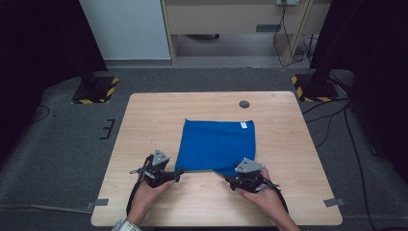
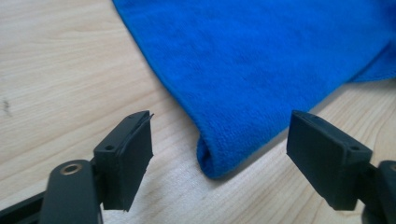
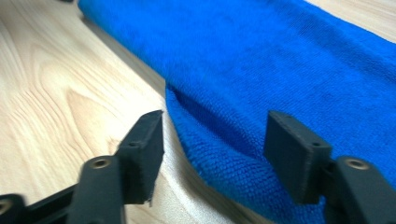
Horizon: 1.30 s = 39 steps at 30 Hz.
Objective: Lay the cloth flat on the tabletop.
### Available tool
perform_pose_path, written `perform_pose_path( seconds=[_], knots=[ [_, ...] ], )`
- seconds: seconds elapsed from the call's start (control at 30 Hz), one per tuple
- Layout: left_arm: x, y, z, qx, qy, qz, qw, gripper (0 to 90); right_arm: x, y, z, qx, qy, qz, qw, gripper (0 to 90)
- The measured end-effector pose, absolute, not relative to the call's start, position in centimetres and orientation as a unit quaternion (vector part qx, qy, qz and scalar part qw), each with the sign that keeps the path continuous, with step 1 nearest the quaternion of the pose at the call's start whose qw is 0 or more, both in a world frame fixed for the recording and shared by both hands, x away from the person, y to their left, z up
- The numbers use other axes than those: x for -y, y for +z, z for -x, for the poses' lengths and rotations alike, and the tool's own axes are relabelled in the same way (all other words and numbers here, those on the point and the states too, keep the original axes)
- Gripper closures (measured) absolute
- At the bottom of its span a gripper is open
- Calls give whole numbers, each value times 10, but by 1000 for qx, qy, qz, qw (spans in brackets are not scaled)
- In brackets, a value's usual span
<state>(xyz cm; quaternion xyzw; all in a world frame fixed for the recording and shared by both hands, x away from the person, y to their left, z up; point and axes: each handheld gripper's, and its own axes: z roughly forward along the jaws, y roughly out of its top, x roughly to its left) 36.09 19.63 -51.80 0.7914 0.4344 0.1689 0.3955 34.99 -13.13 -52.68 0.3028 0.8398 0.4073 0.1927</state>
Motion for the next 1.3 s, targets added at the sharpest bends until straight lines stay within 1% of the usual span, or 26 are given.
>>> perform_pose_path(
  seconds=[0.03, 0.07, 0.1, 0.13, 0.17, 0.2, 0.27, 0.3, 0.4, 0.47, 0.5, 0.63, 0.73, 0.87, 0.93, 1.0, 1.07, 1.1, 1.17, 1.2, 1.23, 1.3],
  knots=[
    [-195, -519, -361, -432, 167, -795, 392, 223, 130, -528, -351, -842, 402, -301, 197, 493],
    [-194, -520, -362, -430, 162, -799, 388, 245, 131, -528, -351, -843, 399, -302, 200, 559],
    [-193, -521, -363, -428, 162, -802, 384, 287, 132, -527, -351, -842, 398, -302, 201, 639],
    [-191, -523, -364, -426, 161, -807, 375, 306, 134, -527, -351, -843, 398, -302, 201, 674],
    [-190, -524, -365, -426, 158, -811, 368, 345, 136, -526, -352, -842, 398, -303, 201, 742],
    [-189, -526, -366, -426, 157, -814, 361, 407, 138, -526, -352, -843, 397, -305, 198, 793],
    [-188, -526, -369, -424, 156, -820, 352, 480, 142, -525, -354, -843, 395, -308, 195, 833],
    [-188, -526, -370, -422, 157, -820, 352, 554, 144, -525, -355, -842, 397, -311, 191, 846],
    [-187, -524, -375, -416, 155, -822, 357, 726, 148, -523, -356, -839, 401, -315, 188, 857],
    [-189, -521, -378, -416, 153, -815, 372, 814, 152, -521, -357, -836, 405, -319, 187, 861],
    [-190, -518, -379, -414, 151, -813, 380, 842, 155, -519, -357, -834, 407, -322, 188, 861],
    [-196, -506, -378, -415, 161, -797, 409, 846, 167, -512, -356, -827, 414, -328, 189, 862],
    [-201, -500, -378, -421, 156, -787, 424, 853, 180, -504, -351, -822, 419, -334, 192, 860],
    [-197, -509, -385, -428, 143, -796, 403, 873, 193, -502, -349, -819, 420, -342, 192, 856],
    [-195, -512, -385, -429, 148, -802, 388, 858, 191, -505, -350, -822, 418, -340, 185, 855],
    [-196, -509, -381, -427, 152, -799, 395, 840, 185, -507, -349, -827, 415, -333, 180, 854],
    [-197, -504, -372, -421, 155, -798, 403, 785, 180, -507, -348, -832, 413, -324, 180, 854],
    [-195, -502, -367, -418, 157, -799, 402, 716, 178, -507, -346, -833, 412, -322, 178, 853],
    [-189, -500, -351, -404, 165, -804, 403, 639, 176, -507, -346, -835, 413, -318, 178, 852],
    [-185, -500, -344, -395, 162, -809, 404, 613, 175, -507, -346, -835, 412, -319, 179, 852],
    [-179, -500, -336, -386, 162, -815, 401, 561, 175, -507, -346, -835, 410, -321, 179, 851],
    [-167, -502, -325, -359, 163, -831, 392, 506, 174, -507, -348, -834, 408, -323, 182, 850]
  ],
)
